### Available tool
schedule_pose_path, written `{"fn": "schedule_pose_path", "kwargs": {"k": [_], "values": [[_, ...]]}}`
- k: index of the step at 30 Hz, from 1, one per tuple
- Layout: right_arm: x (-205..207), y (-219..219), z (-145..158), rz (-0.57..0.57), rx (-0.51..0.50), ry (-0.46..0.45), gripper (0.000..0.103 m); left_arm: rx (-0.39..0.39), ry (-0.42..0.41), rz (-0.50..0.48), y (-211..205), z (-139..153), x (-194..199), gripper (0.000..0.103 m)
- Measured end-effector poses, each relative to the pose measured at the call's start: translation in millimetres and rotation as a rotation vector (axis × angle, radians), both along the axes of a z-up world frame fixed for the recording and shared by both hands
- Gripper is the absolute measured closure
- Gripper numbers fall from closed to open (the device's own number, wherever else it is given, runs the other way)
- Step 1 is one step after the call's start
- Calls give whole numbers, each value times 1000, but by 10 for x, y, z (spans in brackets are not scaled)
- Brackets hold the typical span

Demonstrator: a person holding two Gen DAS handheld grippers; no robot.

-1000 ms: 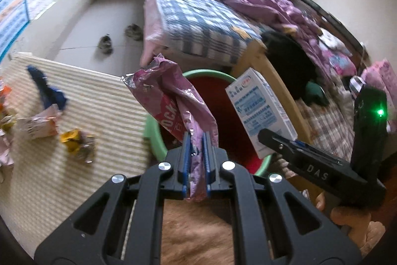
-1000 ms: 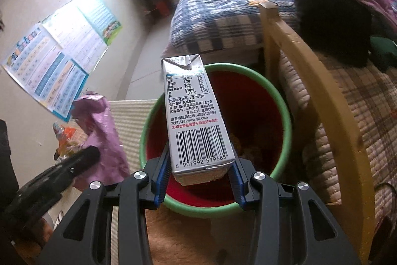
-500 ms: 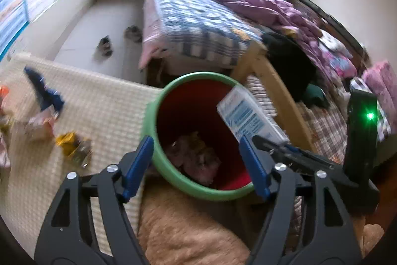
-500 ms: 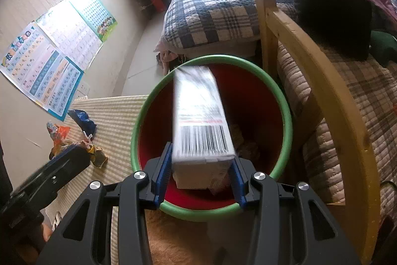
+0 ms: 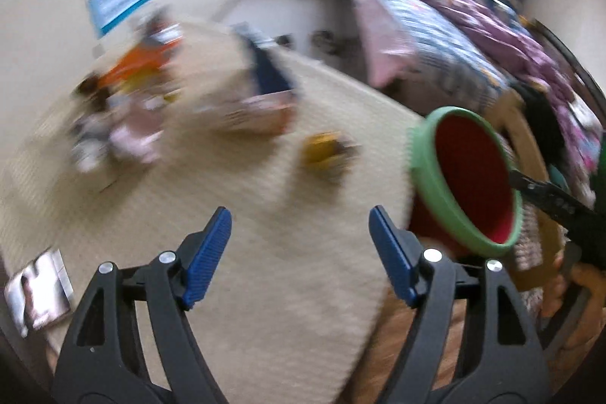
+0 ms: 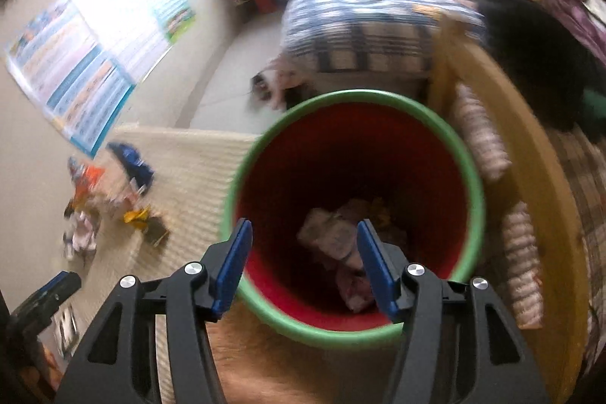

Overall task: Collect trash
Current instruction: 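Grasp crumpled printed paper with left tool while right tool grasps yellow wrapper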

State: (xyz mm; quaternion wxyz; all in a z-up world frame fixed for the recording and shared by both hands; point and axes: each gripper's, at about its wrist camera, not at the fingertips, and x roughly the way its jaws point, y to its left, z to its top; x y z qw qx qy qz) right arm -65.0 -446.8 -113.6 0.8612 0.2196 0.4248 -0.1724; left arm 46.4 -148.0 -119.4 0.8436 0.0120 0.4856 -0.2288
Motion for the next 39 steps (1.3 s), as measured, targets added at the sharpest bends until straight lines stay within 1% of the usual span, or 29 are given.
{"fn": "schedule_pose_path", "kwargs": {"k": [4, 5, 7, 10, 14, 18, 19, 21, 22, 23, 24, 25, 29, 31, 33, 36, 39], "values": [[321, 368, -49, 126, 21, 16, 46, 7, 23, 124, 510, -71, 31, 31], [451, 504, -82, 173, 25, 25, 45, 9, 26, 144, 588, -82, 31, 31], [632, 669, -146, 223, 31, 38, 43, 10, 37, 186, 746, -117, 34, 31], [996, 943, -301, 291, 30, 71, 43, -1, 57, 226, 926, -155, 21, 31], [1364, 1212, -434, 347, 14, 90, 43, -10, 49, 245, 1079, -146, -8, 31], [1603, 1322, -587, 374, 0, 133, 42, -27, 53, 274, 1209, -152, -7, 31], [1650, 1348, -629, 381, 9, 140, 43, -30, 59, 282, 1238, -166, -5, 31], [1725, 1395, -685, 398, 18, 162, 59, -36, 70, 293, 1279, -197, -11, 31], [1741, 1414, -692, 404, 16, 164, 64, -39, 75, 298, 1294, -210, -6, 31], [1739, 1424, -672, 405, 9, 156, 73, -40, 77, 301, 1303, -216, -2, 31], [1726, 1452, -641, 410, 2, 146, 80, -41, 79, 303, 1312, -222, 3, 31], [1709, 1474, -617, 418, 3, 142, 82, -43, 81, 306, 1323, -230, 12, 31], [1479, 1554, -493, 433, 11, 96, 83, -43, 75, 321, 1353, -252, 93, 31], [1207, 1618, -429, 441, 7, 53, 83, -43, 70, 333, 1373, -249, 178, 31], [958, 1717, -392, 449, -10, -1, 83, -63, 82, 353, 1423, -258, 297, 31], [698, 1899, -405, 487, -44, -17, 83, -62, 76, 393, 1485, -240, 507, 31], [694, 1999, -390, 523, -52, -15, 83, -24, 48, 418, 1502, -225, 745, 32]]}}
